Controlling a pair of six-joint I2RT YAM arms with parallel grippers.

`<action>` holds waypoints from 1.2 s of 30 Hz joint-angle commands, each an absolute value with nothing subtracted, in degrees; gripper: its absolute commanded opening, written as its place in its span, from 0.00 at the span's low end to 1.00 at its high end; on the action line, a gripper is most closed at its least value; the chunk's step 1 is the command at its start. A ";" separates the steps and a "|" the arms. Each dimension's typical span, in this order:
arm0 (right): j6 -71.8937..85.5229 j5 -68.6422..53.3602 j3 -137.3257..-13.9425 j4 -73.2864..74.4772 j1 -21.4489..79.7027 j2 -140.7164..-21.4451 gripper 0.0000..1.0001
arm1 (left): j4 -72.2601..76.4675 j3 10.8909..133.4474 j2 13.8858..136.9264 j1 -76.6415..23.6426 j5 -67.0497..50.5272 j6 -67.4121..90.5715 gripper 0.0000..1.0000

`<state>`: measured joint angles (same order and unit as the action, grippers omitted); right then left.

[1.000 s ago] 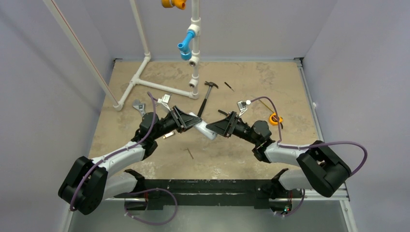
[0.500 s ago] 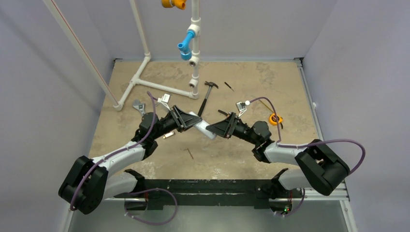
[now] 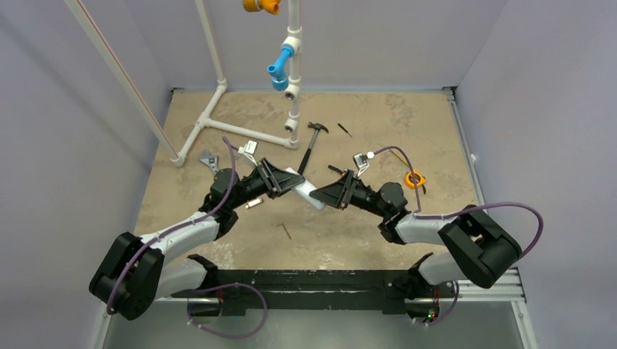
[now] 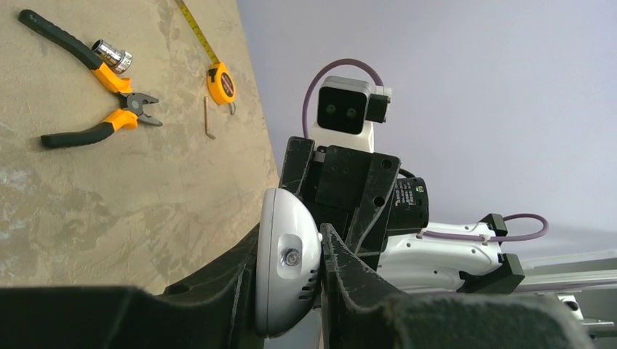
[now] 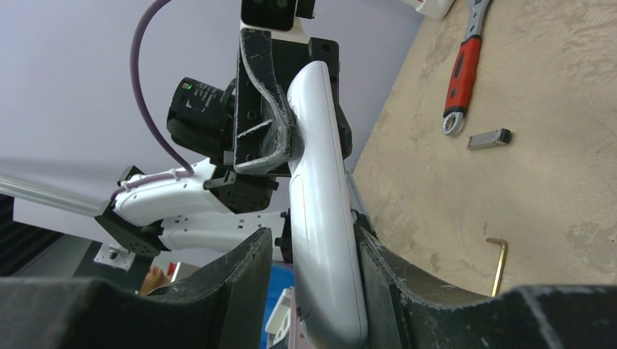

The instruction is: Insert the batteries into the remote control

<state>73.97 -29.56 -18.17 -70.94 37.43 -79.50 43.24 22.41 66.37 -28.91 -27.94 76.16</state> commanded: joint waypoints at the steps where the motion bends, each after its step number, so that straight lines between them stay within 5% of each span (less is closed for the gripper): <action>1: 74.53 -30.76 -17.84 -75.59 37.35 -79.27 0.42 | 47.07 25.14 66.51 -28.68 -27.94 76.58 0.00; 13: 74.87 -30.89 -18.01 -76.53 37.35 -80.43 0.15 | 47.32 25.20 67.23 -28.74 -28.69 76.42 0.00; 18: 74.53 -31.05 -18.56 -76.44 37.34 -81.00 0.00 | 47.30 25.30 67.28 -28.72 -29.06 75.77 0.11; 22: 74.34 -31.25 -19.06 -76.50 37.33 -81.01 0.00 | 47.21 25.84 67.30 -28.73 -30.06 74.77 0.23; 24: 73.71 -30.87 -18.80 -75.45 37.36 -80.02 0.00 | 47.11 26.03 67.32 -28.68 -30.44 74.52 0.44; 29: 69.54 -27.80 -17.32 -68.78 37.34 -73.30 0.00 | 47.00 26.09 66.55 -28.69 -31.08 73.56 0.65; 36: 53.82 -19.78 -20.48 -40.62 37.35 -57.80 0.00 | 38.25 28.14 64.42 -28.72 -33.03 68.11 0.81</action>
<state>65.93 -26.17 -17.37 -57.43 37.21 -64.93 41.78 24.93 66.67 -28.88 -30.85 73.47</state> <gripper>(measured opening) 0.263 0.791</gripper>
